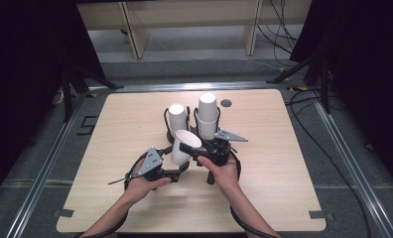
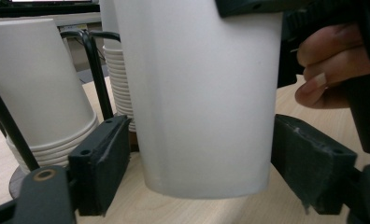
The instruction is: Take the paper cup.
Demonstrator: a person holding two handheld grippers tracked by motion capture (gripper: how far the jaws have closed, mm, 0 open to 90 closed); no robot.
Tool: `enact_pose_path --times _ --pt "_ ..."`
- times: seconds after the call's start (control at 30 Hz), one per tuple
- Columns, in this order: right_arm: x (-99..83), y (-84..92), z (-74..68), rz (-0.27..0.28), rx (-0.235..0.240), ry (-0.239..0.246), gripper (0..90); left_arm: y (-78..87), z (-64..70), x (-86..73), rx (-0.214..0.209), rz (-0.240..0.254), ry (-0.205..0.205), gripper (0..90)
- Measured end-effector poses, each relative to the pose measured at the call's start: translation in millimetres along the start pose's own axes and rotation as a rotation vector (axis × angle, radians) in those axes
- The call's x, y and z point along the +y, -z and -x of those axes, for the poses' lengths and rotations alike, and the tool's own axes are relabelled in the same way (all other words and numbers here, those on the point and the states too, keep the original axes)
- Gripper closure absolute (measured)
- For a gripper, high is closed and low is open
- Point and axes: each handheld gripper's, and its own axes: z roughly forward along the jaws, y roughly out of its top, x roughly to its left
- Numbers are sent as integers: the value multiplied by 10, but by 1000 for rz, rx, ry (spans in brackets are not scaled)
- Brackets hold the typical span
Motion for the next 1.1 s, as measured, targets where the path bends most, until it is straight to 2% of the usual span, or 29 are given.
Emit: enact_pose_path --times 0.03,0.07,0.1,0.13,0.17,0.2,0.23,0.27,0.3,0.37,0.43,0.5,0.53,0.6,0.63,0.7,0.8,0.83,1.0,1.1 --pt "14 5 -14 -5 -3 28 349 -15 -11 -14 5 12 2 171" --pt "14 5 -14 -5 -3 28 349 -15 -11 -14 5 12 2 166" --pt "33 13 -42 -14 -18 64 349 4 -21 -13 16 -18 -9 158" --pt "33 13 -42 -14 -18 64 349 4 -21 -13 16 -18 -9 152" --pt "47 20 -62 -22 -37 99 348 15 -27 -18 21 -31 -21 149" --pt "47 20 -62 -22 -37 99 348 15 -27 -18 21 -31 -21 148" --pt "62 25 -81 -34 -55 137 348 26 -19 -25 22 -25 -28 147" --pt "62 25 -81 -34 -55 137 348 26 -19 -25 22 -25 -28 146" --pt "70 34 -95 -44 -73 175 347 59 -12 -24 24 -45 -39 146" --pt "71 34 -96 -44 -77 186 346 72 -11 -42 20 -38 -42 146" --pt "69 38 -102 -52 -103 236 344 111 -13 -47 24 -65 -56 145" --pt "63 41 -101 -60 -107 249 343 135 -15 -68 15 -59 -55 144" --pt "58 52 -104 -73 -127 273 342 175 -14 -71 20 -72 -59 144" --pt "44 45 -101 -71 -115 266 341 217 -23 -74 18 -83 -64 144" --pt "42 55 -110 -94 -135 269 341 239 -29 -71 17 -95 -67 144" --pt "38 50 -104 -88 -135 292 340 276 -39 -77 21 -95 -66 144" --pt "29 40 -111 -87 -125 274 339 292 -52 -87 27 -80 -64 144" --pt "26 39 -112 -92 -134 290 339 314 -52 -88 38 -77 -66 144" --pt "13 29 -128 -98 -140 305 337 318 -33 -89 39 -73 -83 142" --pt "-12 1 -152 -109 -123 334 336 299 -10 -62 38 -92 -98 137"
